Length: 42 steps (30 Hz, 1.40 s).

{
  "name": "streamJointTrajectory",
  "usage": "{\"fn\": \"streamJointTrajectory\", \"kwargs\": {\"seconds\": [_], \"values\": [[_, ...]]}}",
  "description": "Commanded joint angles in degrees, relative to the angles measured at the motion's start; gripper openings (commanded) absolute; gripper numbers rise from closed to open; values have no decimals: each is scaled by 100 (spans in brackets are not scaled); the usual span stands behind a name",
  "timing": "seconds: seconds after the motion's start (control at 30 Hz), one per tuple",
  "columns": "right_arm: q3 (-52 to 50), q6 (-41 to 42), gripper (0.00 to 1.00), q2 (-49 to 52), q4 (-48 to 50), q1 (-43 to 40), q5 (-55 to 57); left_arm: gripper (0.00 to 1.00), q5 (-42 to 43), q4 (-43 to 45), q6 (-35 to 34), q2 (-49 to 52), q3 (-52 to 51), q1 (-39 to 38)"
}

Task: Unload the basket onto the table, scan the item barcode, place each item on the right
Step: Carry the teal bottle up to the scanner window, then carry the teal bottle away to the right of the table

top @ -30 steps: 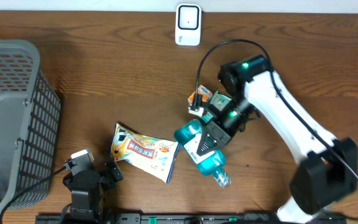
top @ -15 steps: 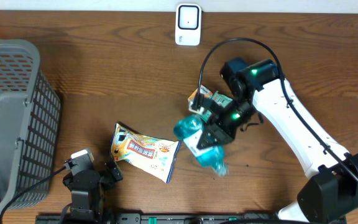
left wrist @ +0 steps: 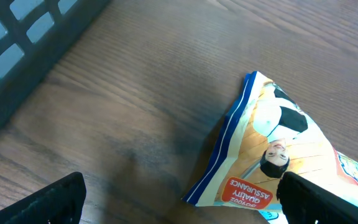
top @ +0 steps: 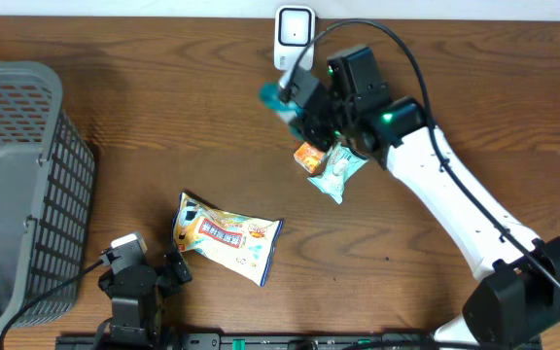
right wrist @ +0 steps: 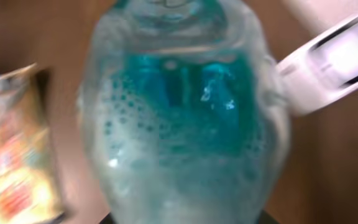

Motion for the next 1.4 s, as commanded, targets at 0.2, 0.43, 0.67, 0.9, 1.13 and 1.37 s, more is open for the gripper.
{"fn": "streamJointTrajectory", "kwargs": {"seconds": [0.2, 0.43, 0.67, 0.9, 1.13, 1.37], "values": [[315, -1309, 1, 944, 1508, 90, 2553, 98, -35, -400, 122, -11, -2, 13], [1755, -2288, 1, 2306, 1694, 72, 3265, 98, -35, -400, 122, -11, -2, 13], [3416, -3128, 1, 3582, 2317, -101, 3604, 98, -35, -400, 122, -11, -2, 13], [4148, -4050, 1, 4470, 2940, -103, 3862, 98, -35, -400, 122, -11, -2, 13], [4148, -4116, 1, 4492, 2935, -103, 3958, 98, -35, -400, 122, -11, -2, 13], [4148, -4035, 1, 4133, 2476, -223, 4374, 98, -35, -400, 122, -11, -2, 13]]}}
